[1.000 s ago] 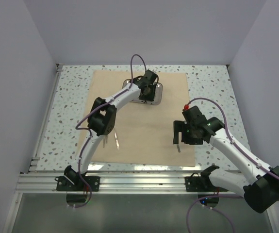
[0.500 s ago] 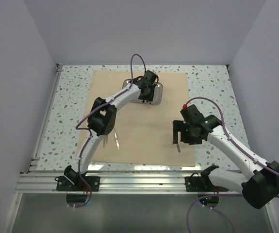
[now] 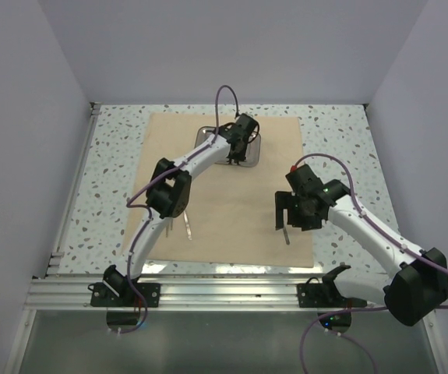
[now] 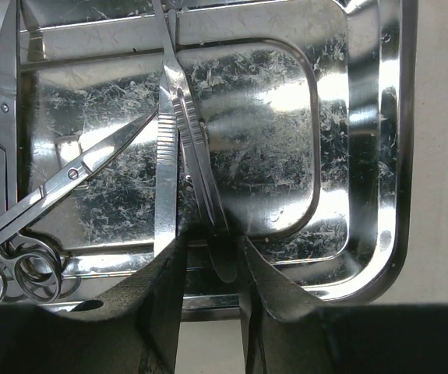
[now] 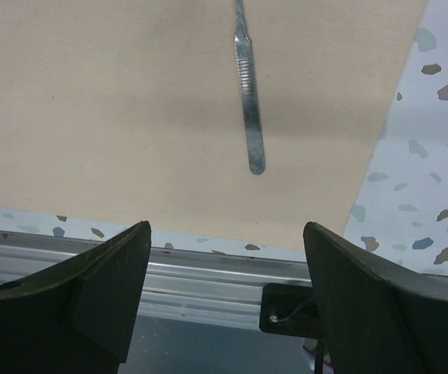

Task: Open and lay out the surgical kit
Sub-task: Pick up the medical item from the container, then place the medical item in the surgical kit, then adjust the medical item in the container, then pick up the medical item from the container.

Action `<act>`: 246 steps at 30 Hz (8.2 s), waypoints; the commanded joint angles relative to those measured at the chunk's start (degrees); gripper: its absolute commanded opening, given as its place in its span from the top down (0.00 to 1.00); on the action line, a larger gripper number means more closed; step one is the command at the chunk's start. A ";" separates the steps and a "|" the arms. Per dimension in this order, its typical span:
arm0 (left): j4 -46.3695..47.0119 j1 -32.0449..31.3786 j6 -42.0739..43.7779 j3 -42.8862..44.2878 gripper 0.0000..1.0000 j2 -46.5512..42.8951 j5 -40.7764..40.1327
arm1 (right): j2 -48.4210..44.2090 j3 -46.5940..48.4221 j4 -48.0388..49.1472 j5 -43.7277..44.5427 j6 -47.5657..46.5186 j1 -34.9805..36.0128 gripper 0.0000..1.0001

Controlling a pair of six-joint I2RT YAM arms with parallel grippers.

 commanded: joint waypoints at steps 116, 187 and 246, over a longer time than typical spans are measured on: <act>-5.70 9.66 1.92 -0.17 0.50 -10.01 16.98 | -9.81 17.25 -5.14 30.10 0.94 -0.38 0.06; 10.56 1.49 6.24 -7.73 0.49 -6.75 4.67 | -7.17 16.28 -9.70 29.66 0.94 -0.38 0.07; 1.33 4.21 1.23 -14.76 0.83 1.42 7.74 | -6.38 15.49 -9.00 29.84 1.38 -0.47 0.07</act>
